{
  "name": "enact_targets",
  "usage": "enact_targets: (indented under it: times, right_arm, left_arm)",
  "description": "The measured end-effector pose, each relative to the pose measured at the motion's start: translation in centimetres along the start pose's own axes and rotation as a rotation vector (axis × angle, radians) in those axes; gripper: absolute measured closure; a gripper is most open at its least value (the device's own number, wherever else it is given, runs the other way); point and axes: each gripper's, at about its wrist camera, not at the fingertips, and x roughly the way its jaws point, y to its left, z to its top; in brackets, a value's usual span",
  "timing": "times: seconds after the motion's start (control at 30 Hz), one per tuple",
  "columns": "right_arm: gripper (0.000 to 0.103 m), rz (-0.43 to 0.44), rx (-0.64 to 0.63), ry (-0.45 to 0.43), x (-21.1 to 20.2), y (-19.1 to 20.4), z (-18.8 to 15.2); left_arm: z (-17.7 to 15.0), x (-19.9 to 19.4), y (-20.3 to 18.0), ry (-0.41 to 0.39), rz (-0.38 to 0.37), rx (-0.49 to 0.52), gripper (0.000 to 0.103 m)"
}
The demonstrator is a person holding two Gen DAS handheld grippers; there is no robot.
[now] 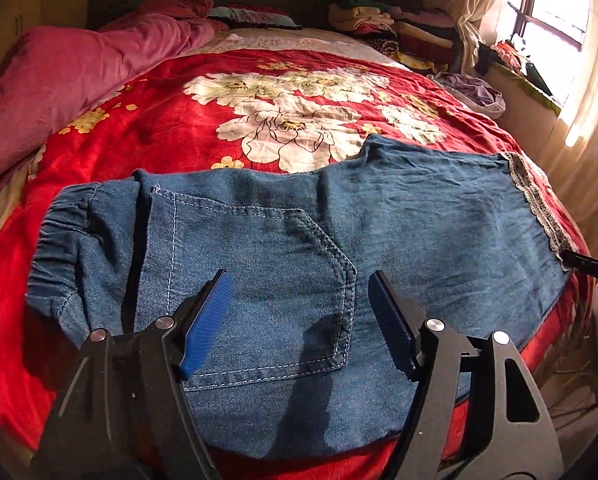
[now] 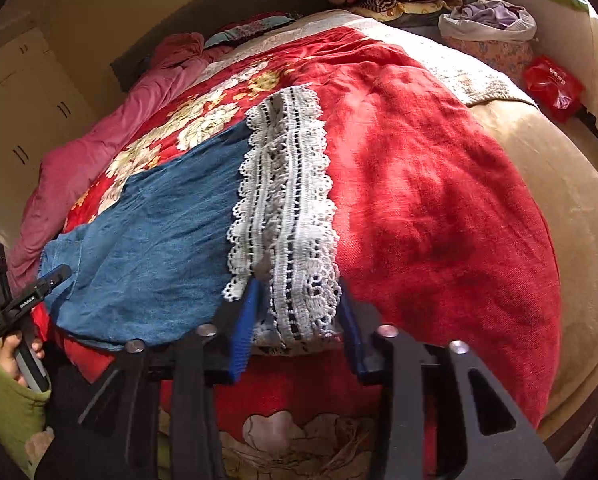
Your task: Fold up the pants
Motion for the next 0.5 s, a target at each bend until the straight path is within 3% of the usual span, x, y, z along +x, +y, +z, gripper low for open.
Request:
enact_targets:
  times: [0.03,0.13,0.3,0.5]
  right_arm:
    - [0.083,-0.029,-0.036,-0.005,-0.3,0.6,-0.1]
    - [0.087,-0.108,-0.147,-0.026,-1.5,2.4,-0.4]
    - [0.085,-0.128,-0.143,0.023,-0.4,1.2,-1.8]
    - [0.074,-0.091,-0.056,0.023,-0.6,-0.3,-1.3]
  left_arm:
    - [-0.2,0.1,-0.2,0.005,0.013,0.005,0.039]
    - [-0.4,0.1,-0.1,0.012,0.046,0.016,0.039]
    - [-1.0,0.5,1.7,0.02,0.044,-0.033,0.039]
    - [-1.1,0.3,1.9,0.009,0.022,-0.048,0.038]
